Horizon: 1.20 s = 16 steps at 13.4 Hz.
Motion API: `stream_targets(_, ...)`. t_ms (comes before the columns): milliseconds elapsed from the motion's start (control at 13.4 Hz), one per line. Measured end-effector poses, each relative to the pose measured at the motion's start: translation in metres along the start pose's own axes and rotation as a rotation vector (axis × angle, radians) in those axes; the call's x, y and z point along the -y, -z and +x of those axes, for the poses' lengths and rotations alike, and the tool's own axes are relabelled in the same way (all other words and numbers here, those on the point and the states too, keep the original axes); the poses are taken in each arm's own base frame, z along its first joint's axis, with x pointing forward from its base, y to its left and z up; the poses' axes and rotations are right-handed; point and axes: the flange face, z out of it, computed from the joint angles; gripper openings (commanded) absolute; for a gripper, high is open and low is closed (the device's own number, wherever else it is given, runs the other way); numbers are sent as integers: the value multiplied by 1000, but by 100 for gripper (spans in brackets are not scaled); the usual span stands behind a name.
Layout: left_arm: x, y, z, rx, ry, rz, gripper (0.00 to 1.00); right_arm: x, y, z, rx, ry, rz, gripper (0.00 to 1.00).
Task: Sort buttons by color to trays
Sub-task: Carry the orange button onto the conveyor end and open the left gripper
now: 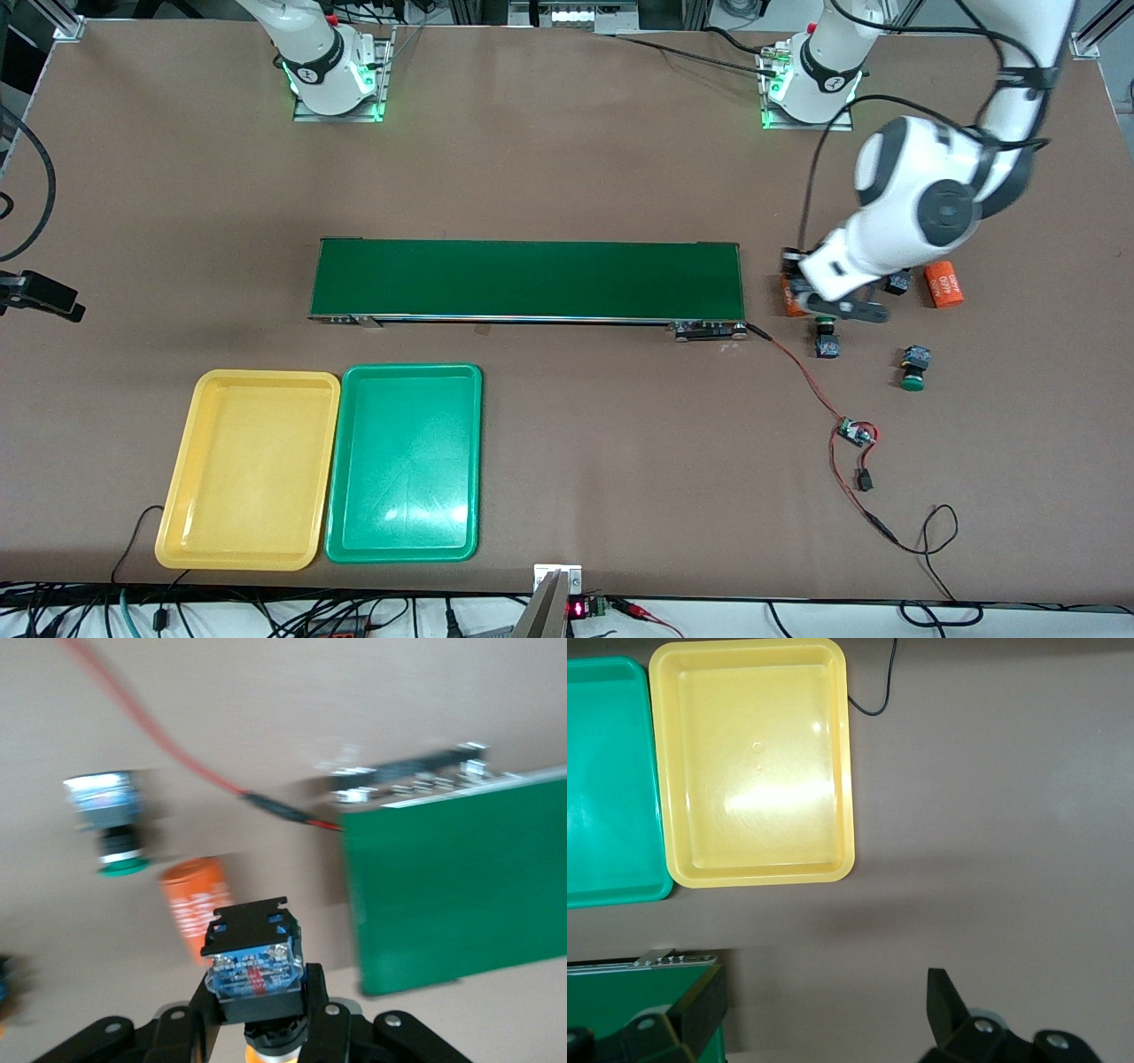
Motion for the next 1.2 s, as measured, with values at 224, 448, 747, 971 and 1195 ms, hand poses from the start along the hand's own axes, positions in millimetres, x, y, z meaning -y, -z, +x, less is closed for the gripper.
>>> stream_targets(224, -73, -17, 19, 12, -66, 1, 0, 1, -2, 4, -17, 1, -1, 100)
stream_targets(448, -94, -39, 35, 35, -50, -9, 0, 1, -4, 5, -20, 2, -1, 100)
stream_targets(747, -88, -66, 44, 59, -39, -16, 9, 1, -4, 5, -20, 2, -1, 100)
stream_targets(971, -88, -75, 45, 66, -16, -17, 100, 1, -4, 5, -21, 2, -1, 100)
stream_targets(1195, -90, -58, 51, 29, 45, -21, 100, 1, -4, 5, -21, 2, -1, 100)
